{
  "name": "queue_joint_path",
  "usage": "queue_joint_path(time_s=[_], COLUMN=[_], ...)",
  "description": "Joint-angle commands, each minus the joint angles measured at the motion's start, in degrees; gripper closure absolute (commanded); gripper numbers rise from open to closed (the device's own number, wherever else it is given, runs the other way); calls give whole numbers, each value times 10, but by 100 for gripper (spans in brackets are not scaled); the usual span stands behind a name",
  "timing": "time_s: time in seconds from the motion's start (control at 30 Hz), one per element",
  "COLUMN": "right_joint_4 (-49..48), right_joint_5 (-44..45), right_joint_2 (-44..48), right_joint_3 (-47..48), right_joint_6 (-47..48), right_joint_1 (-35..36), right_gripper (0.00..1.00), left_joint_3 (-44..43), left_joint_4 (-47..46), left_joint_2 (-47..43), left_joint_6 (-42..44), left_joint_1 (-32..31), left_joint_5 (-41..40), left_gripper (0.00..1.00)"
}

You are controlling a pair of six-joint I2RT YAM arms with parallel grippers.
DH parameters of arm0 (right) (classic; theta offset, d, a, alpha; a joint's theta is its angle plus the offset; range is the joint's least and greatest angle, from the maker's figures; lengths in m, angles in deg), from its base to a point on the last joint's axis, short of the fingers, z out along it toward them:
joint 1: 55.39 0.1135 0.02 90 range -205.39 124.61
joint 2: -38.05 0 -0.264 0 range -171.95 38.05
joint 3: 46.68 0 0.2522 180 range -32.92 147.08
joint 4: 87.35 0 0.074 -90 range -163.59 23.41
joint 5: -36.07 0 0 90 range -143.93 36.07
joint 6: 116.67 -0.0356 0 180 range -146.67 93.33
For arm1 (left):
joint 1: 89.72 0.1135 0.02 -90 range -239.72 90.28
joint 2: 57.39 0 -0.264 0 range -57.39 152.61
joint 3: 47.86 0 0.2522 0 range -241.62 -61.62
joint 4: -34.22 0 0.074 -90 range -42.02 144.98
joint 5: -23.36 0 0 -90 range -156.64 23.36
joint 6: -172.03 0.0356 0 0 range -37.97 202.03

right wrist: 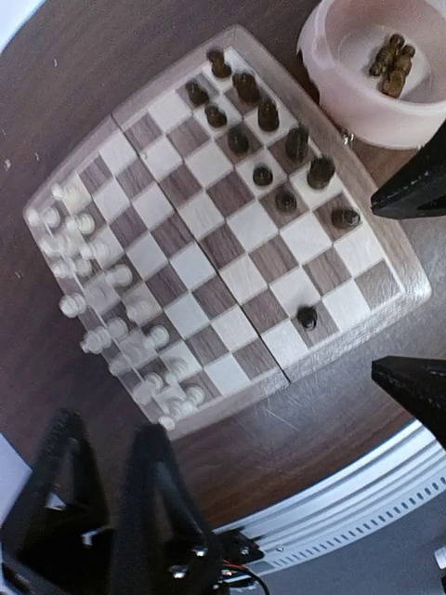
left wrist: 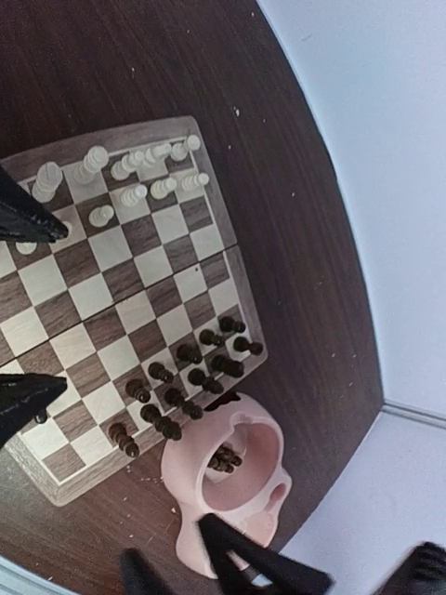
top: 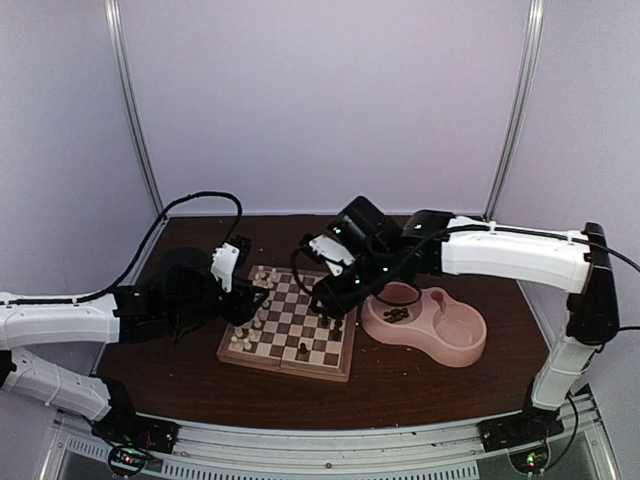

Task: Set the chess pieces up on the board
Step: Place the pawn on the chessboard, then move the pawn to f7.

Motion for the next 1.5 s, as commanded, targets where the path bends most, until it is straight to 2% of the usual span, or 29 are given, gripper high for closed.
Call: queue_joint_path(time_s=[0.0, 0.2, 0.33, 0.5, 0.8, 1.1, 1.47], right_joint_4=[-169, -334, -386, -411, -410, -410, -410], right_joint_5=[91, 109, 129, 178, 175, 169, 165], right_joint_2=[105, 205, 227, 267, 283, 282, 289], right_joint_3=[-157, -350, -406, -445, -450, -447, -446], right_joint_6=[-26, -87, -79, -79, -75, -76, -77], right_joint_1=[-63, -179, -185, -185, -185, -185, -185], right_gripper=[46, 45, 45, 45, 45, 45, 44], left_joint_3=[-74, -165, -230, -321, -394, -415, -425], left_joint_4=[57, 139, 213, 325, 428, 449, 448], left_joint_2=[58, 154, 223, 308, 381, 414, 442], left_joint_6=[18, 10, -5, -31, -41, -28, -21], left_joint_1=[-29, -87, -115, -116, -117, -117, -110], left_joint_5=[55, 33, 1, 8, -1, 9, 32], left_gripper=[51, 51, 51, 49, 55, 58, 67])
